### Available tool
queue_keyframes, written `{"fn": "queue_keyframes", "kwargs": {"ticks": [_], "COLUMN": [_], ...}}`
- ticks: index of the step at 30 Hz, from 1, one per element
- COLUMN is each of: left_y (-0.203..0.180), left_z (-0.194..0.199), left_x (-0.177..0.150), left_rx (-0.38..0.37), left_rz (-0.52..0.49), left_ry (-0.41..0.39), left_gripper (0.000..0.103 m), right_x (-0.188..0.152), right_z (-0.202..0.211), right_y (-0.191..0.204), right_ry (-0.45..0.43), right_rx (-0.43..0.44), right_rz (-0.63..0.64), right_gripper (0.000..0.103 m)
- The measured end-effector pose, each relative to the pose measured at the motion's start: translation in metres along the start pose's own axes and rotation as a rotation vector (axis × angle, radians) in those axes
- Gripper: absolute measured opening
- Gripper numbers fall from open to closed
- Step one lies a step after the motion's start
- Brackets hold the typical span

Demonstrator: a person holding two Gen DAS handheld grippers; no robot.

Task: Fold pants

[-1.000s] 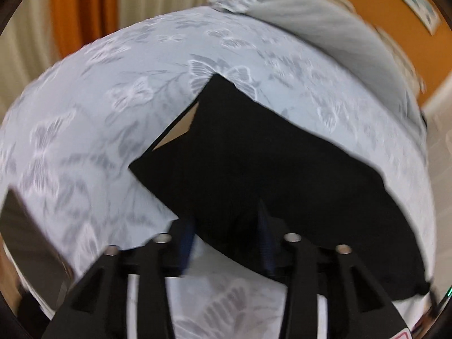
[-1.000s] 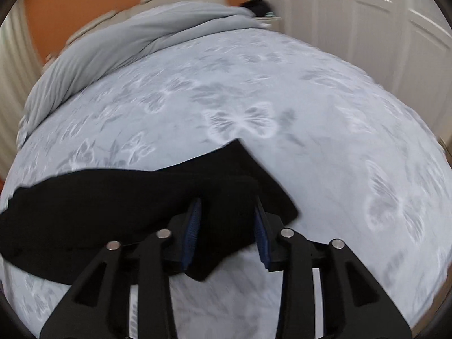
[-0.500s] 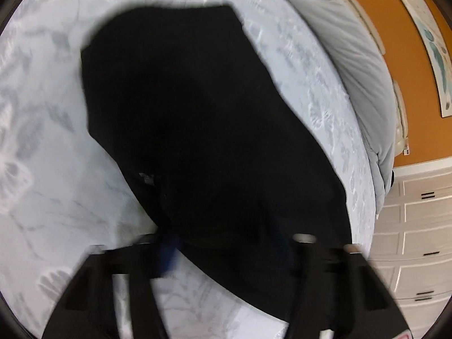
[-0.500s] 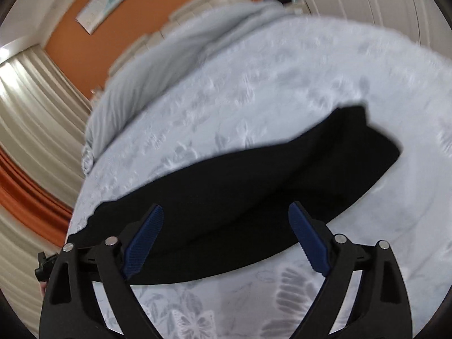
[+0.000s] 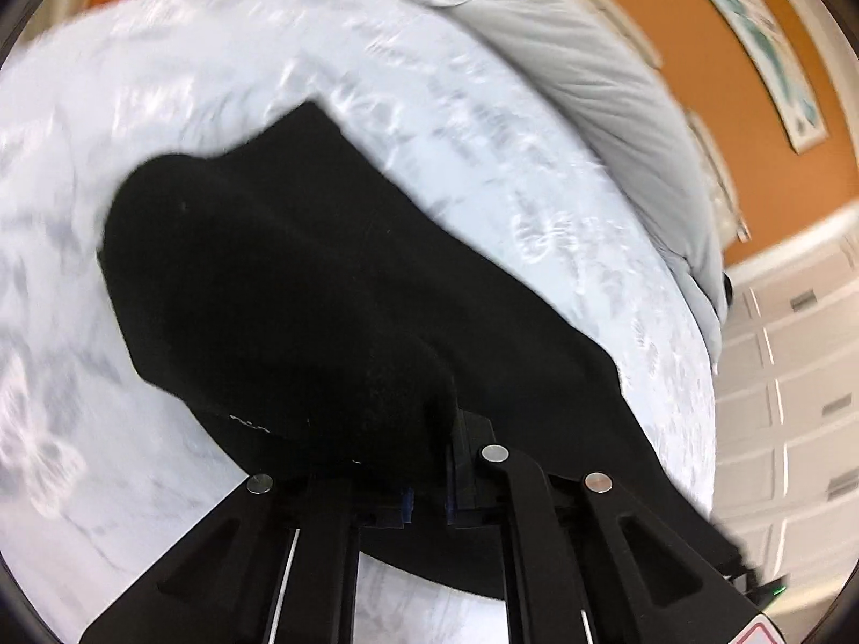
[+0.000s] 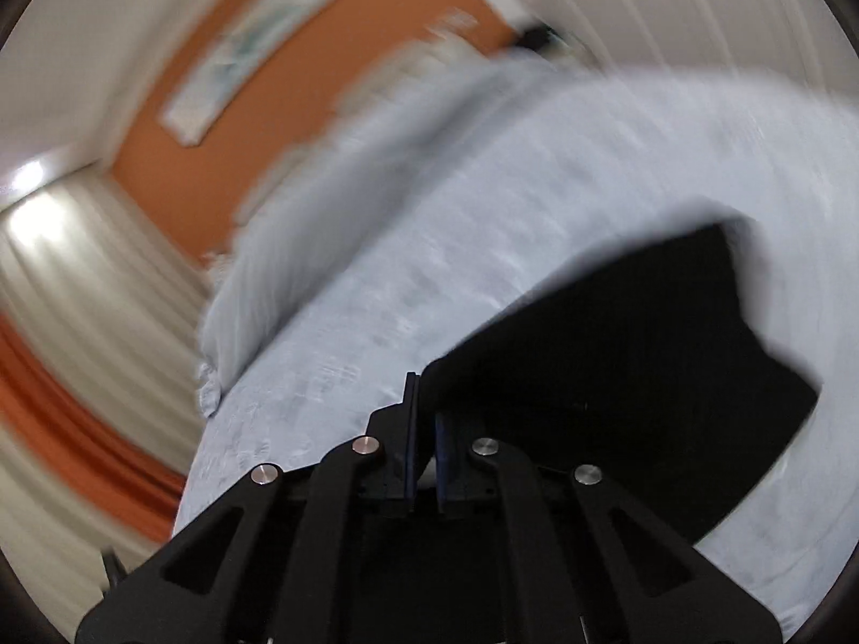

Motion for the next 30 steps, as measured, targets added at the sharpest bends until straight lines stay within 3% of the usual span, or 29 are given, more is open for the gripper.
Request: {"fn": "queue_keyframes", "kwargs": {"ticks": [2,5,6,8,10,13,15,17,19,20,22,25,27,30], "left_y": [0.006,0.032,0.039,0.044,0.035,0.014,0.014,0.033,0.052,0.056,0.052,0.043,0.038,0.04], "left_z": [-0.001,-0.018,-0.023,-0.023,-0.013,0.009,0.012,-0.001,-0.014,-0.017,-0.017,-0.019,-0.021,-0.012], "left_x": [-0.001,-0.008,-0.012,-0.012,-0.009,-0.004,-0.006,-0.013,-0.017,-0.018,-0.016,-0.013,-0.013,-0.017], "left_rx": [0.041,0.047,0.048,0.049,0.028,0.007,0.058,0.133,0.138,0.127,0.128,0.157,0.185,0.169], "left_rz": [-0.017,0.07,0.101,0.106,0.083,0.005,-0.029,0.015,0.083,0.102,0.08,0.035,0.021,0.028], "left_ry": [0.015,0.104,0.13,0.137,0.099,0.036,0.05,0.12,0.178,0.186,0.181,0.169,0.16,0.151], "left_gripper": [0.006,0.006,0.006,0.006,0.006,0.006,0.007,0.007,0.008,0.008,0.009,0.01,0.015,0.017], "right_x": [-0.009,-0.051,-0.059,-0.057,-0.044,-0.026,-0.027,-0.038,-0.059,-0.067,-0.072,-0.065,-0.059,-0.049], "right_z": [-0.002,-0.051,-0.057,-0.052,-0.04,-0.011,-0.002,-0.013,-0.036,-0.044,-0.044,-0.032,-0.02,-0.018], "right_y": [-0.013,-0.094,-0.106,-0.103,-0.069,-0.028,-0.016,-0.032,-0.07,-0.085,-0.095,-0.082,-0.08,-0.088], "right_ry": [0.041,0.291,0.317,0.286,0.219,0.096,0.082,0.174,0.353,0.407,0.422,0.376,0.333,0.287], "right_rx": [-0.066,-0.262,-0.26,-0.234,-0.211,-0.074,-0.077,-0.165,-0.293,-0.3,-0.272,-0.257,-0.238,-0.237], "right_rz": [0.015,-0.194,-0.232,-0.243,-0.124,-0.043,0.019,0.005,-0.08,-0.121,-0.13,-0.103,-0.14,-0.208], "right_gripper": [0.004,0.004,0.003,0.004,0.004,0.004,0.004,0.004,0.004,0.004,0.007,0.022,0.083,0.084]}}
Point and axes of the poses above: each gripper's, at about its wrist camera, not at the fingertips, and z roughly against the way its jaws point, y to its left, x to its top, the point moved 1 cm from there along -z, roughly the way its jaws point, and after that the axes turned 7 degrees about -x, right-handed, at the moved point
